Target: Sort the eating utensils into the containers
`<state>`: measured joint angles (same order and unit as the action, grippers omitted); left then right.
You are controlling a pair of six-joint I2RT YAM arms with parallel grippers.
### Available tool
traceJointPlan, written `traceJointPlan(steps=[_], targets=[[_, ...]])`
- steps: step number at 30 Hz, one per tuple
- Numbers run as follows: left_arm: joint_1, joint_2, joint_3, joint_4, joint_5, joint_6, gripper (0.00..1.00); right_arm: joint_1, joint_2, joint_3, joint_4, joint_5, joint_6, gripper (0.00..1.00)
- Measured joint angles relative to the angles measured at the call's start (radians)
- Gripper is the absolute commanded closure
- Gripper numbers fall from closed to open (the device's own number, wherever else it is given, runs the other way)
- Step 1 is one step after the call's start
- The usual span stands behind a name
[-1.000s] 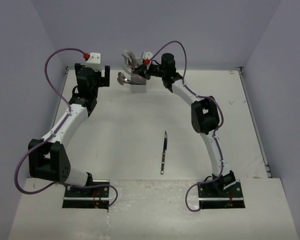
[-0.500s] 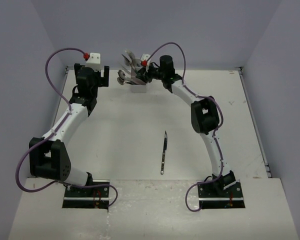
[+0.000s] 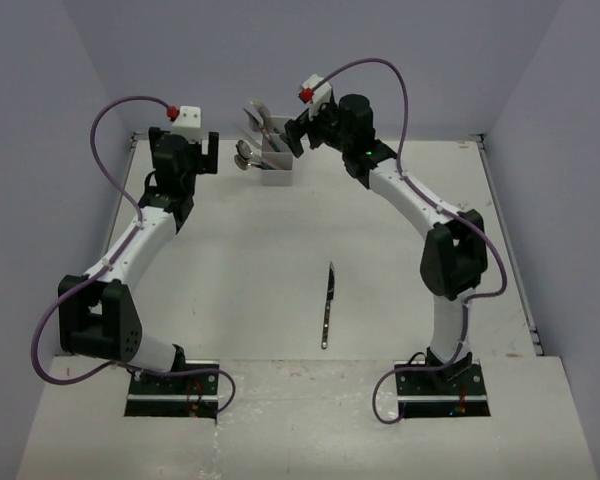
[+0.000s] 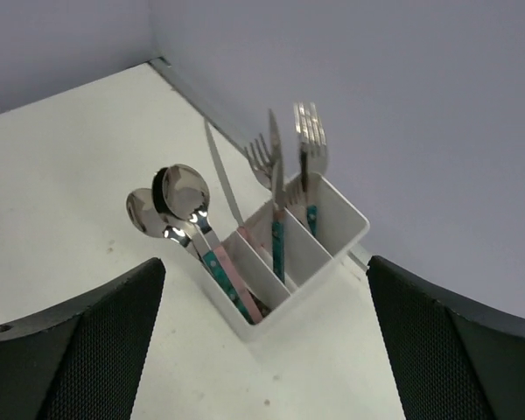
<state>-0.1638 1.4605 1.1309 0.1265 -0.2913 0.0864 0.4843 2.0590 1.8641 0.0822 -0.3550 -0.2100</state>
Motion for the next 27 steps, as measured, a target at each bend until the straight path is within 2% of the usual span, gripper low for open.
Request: traceJointPlan(steps=[6, 12, 16, 20, 24, 27], targets=[[0.000, 0.000, 0.008, -0.032, -0.023, -0.068, 0.00, 0.072, -0.355, -0.327, -0.047, 0.336, 0.116, 0.01], [0.000, 0.000, 0.018, -0.105, -0.060, -0.184, 0.00, 0.111, -0.558, -0.639, -0.165, 0.456, 0.302, 0.01], [0.000, -0.021, -0.018, -0.130, -0.055, -0.245, 0.00, 0.137, -0.634, -0.813, -0.294, 0.500, 0.422, 0.01], [0.000, -0.056, -0.051, -0.171, -0.053, -0.290, 0.00, 0.238, -0.679, -0.933, -0.414, 0.522, 0.554, 0.01], [-0.008, -0.084, -0.060, -0.209, -0.068, -0.332, 0.00, 0.334, -0.676, -0.968, -0.492, 0.523, 0.685, 0.01], [-0.059, -0.100, -0.060, -0.259, -0.144, -0.352, 0.00, 0.389, -0.641, -0.964, -0.555, 0.557, 0.784, 0.01]])
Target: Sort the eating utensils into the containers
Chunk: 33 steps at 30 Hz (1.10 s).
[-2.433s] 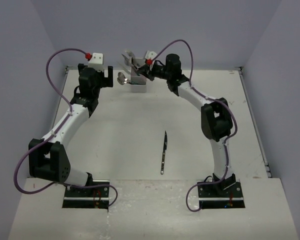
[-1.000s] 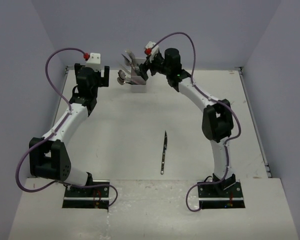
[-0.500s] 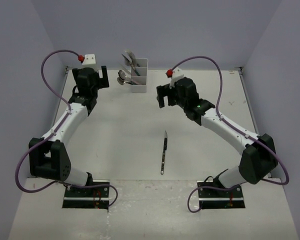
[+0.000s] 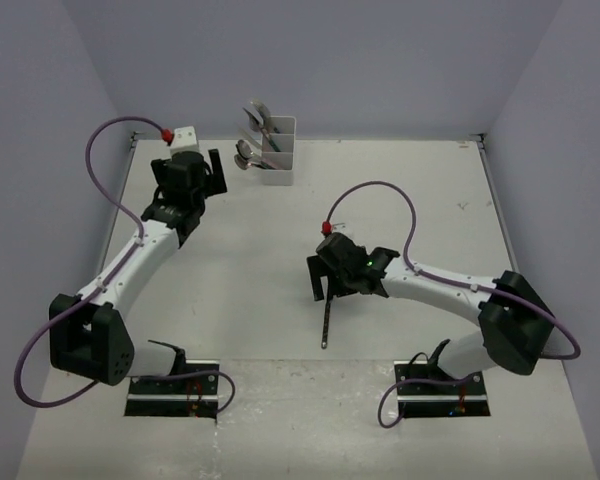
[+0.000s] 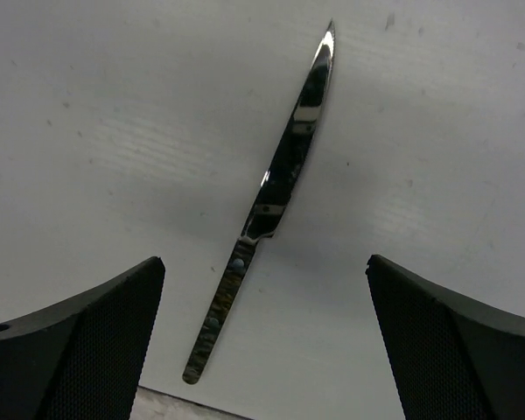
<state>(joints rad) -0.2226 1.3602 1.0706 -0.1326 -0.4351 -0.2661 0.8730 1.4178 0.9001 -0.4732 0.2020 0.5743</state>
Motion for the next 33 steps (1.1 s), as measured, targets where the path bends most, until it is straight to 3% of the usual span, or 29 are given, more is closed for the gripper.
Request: traceJointPlan(steps=[6, 8, 12, 15, 16, 20, 27, 30, 33], targets=[[-0.131, -0.055, -0.007, -0.086, -0.047, -0.035, 0.00, 0.090, 0.117, -0.006, -0.098, 0.051, 0.151, 0.01], [-0.132, -0.094, -0.025, -0.097, -0.039, -0.050, 0.00, 0.096, 0.130, -0.018, -0.098, 0.058, 0.179, 0.08], [-0.131, -0.171, -0.051, -0.117, -0.038, -0.068, 0.00, 0.097, 0.177, -0.026, -0.097, 0.084, 0.238, 0.31], [-0.131, -0.198, -0.054, -0.119, -0.038, -0.072, 0.00, 0.111, 0.194, -0.017, -0.079, 0.095, 0.266, 0.57], [-0.131, -0.201, -0.054, -0.120, -0.038, -0.072, 0.00, 0.116, 0.200, -0.013, -0.075, 0.100, 0.277, 0.73], [-0.131, -0.197, -0.054, -0.122, -0.040, -0.072, 0.00, 0.130, 0.207, -0.008, -0.062, 0.119, 0.317, 1.00], [-0.131, -0.181, -0.054, -0.119, -0.053, -0.063, 0.00, 0.127, 0.200, 0.003, -0.087, 0.167, 0.278, 1.00], [-0.124, -0.180, -0.054, -0.111, -0.044, -0.053, 0.00, 0.086, 0.189, 0.039, -0.067, 0.190, 0.168, 1.00], [-0.078, -0.180, -0.058, -0.073, 0.032, -0.047, 0.00, -0.006, 0.135, 0.054, 0.096, 0.164, -0.003, 1.00]])
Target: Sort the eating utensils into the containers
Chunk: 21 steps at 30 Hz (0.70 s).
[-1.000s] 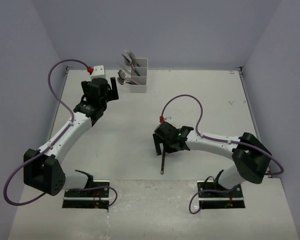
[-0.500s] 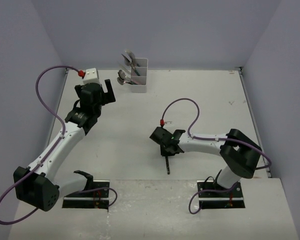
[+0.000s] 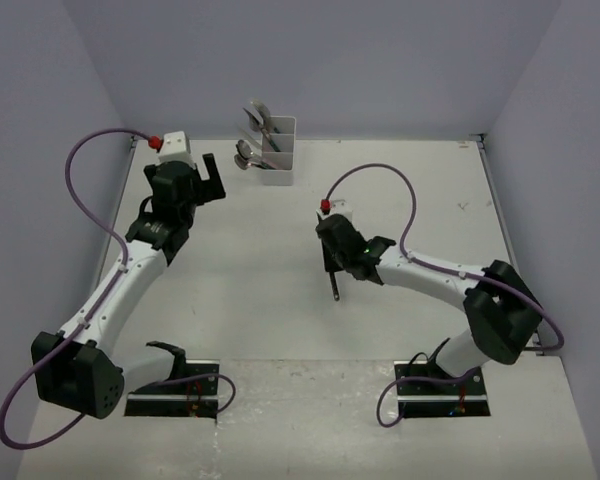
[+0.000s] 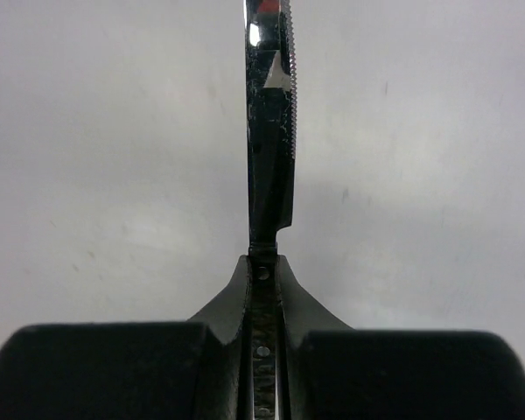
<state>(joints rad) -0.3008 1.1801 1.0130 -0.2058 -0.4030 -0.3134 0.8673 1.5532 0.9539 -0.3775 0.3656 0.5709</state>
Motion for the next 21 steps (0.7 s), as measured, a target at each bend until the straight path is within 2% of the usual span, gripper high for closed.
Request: traceJointPlan(steps=[5, 8, 14, 18, 21], targets=[[0.129, 0.012, -0.007, 0.070, 0.082, 0.004, 0.00, -0.226, -0.034, 0.060, 0.353, -0.208, -0.280, 1.00], [0.136, 0.047, 0.000, 0.102, 0.095, 0.018, 0.00, -0.315, 0.039, 0.208, 0.487, -0.342, -0.453, 1.00], [0.135, 0.128, 0.014, 0.174, 0.112, 0.029, 0.00, -0.385, 0.314, 0.543, 0.797, -0.660, -0.663, 1.00], [0.135, 0.164, 0.044, 0.183, 0.115, 0.060, 0.00, -0.419, 0.561, 0.794, 1.007, -0.837, -0.694, 1.00], [0.135, 0.196, 0.091, 0.202, 0.109, 0.099, 0.00, -0.434, 0.772, 1.044, 1.049, -0.914, -0.707, 1.00]])
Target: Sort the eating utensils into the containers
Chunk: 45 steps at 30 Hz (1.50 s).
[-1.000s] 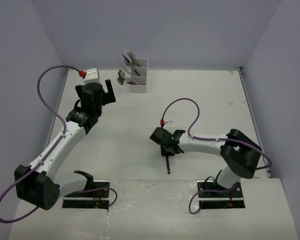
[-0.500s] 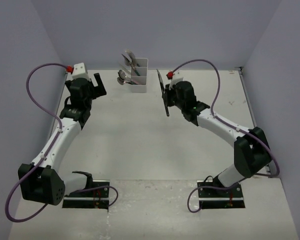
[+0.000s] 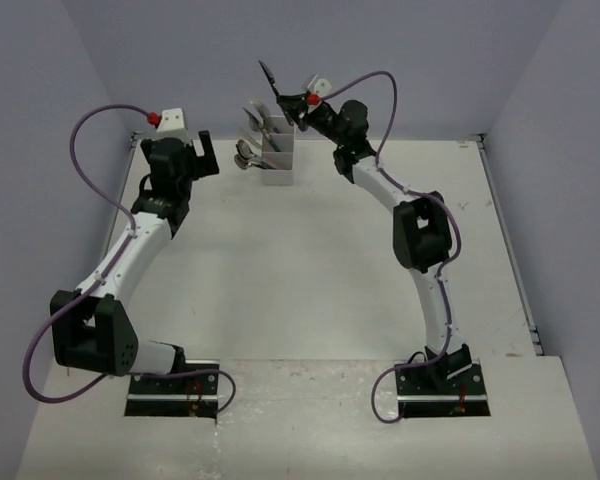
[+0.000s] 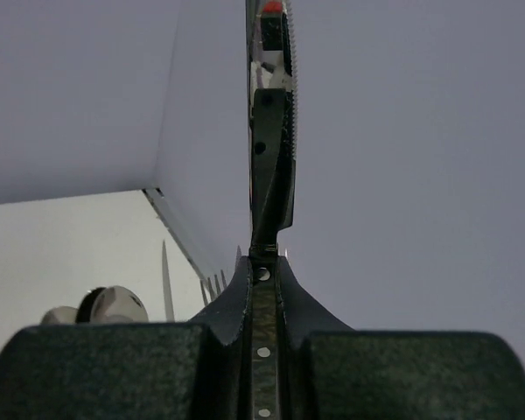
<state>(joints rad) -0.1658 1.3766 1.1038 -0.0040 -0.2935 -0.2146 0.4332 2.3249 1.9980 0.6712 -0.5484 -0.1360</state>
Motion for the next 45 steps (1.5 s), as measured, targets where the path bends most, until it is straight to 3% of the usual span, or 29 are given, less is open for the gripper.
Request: traceJointPlan(steps=[3, 11, 16, 19, 23, 28, 30, 31, 32, 34, 39, 45], targets=[[0.001, 0.043, 0.056, 0.023, -0.006, 0.043, 0.00, -0.006, 0.151, 0.173, -0.011, -0.026, -0.020, 1.00], [0.003, 0.161, 0.171, 0.032, 0.011, 0.090, 0.00, -0.008, 0.253, 0.206, -0.026, -0.075, -0.040, 1.00], [0.010, 0.226, 0.206, 0.023, 0.038, 0.104, 0.00, -0.007, 0.349, 0.323, -0.032, -0.073, -0.027, 0.99], [0.011, 0.230, 0.206, 0.017, 0.040, 0.104, 0.00, -0.007, 0.354, 0.322, -0.064, -0.072, -0.027, 0.91], [0.014, 0.230, 0.206, 0.017, 0.040, 0.104, 0.00, -0.007, 0.354, 0.288, -0.063, -0.072, -0.022, 0.68], [0.015, 0.229, 0.206, 0.017, 0.039, 0.104, 0.00, -0.007, 0.348, 0.231, -0.065, -0.075, -0.024, 0.66], [0.015, 0.227, 0.206, 0.016, 0.039, 0.103, 0.00, -0.007, 0.332, 0.208, -0.068, -0.076, -0.024, 0.54], [0.015, 0.224, 0.206, 0.016, 0.039, 0.103, 0.00, -0.007, 0.315, 0.194, -0.077, -0.077, -0.026, 0.47], [0.015, 0.221, 0.206, 0.016, 0.039, 0.103, 0.00, -0.007, 0.298, 0.182, -0.081, -0.079, -0.024, 0.23], [0.015, 0.211, 0.206, 0.016, 0.040, 0.103, 0.00, -0.007, 0.233, 0.144, -0.083, -0.074, -0.020, 0.01], [0.015, 0.170, 0.204, 0.016, 0.042, 0.101, 0.00, -0.007, -0.032, -0.004, -0.080, 0.016, -0.012, 0.01], [0.015, 0.122, 0.171, 0.018, 0.045, 0.077, 0.00, -0.006, -0.550, -0.388, -0.080, 0.353, 0.056, 0.01]])
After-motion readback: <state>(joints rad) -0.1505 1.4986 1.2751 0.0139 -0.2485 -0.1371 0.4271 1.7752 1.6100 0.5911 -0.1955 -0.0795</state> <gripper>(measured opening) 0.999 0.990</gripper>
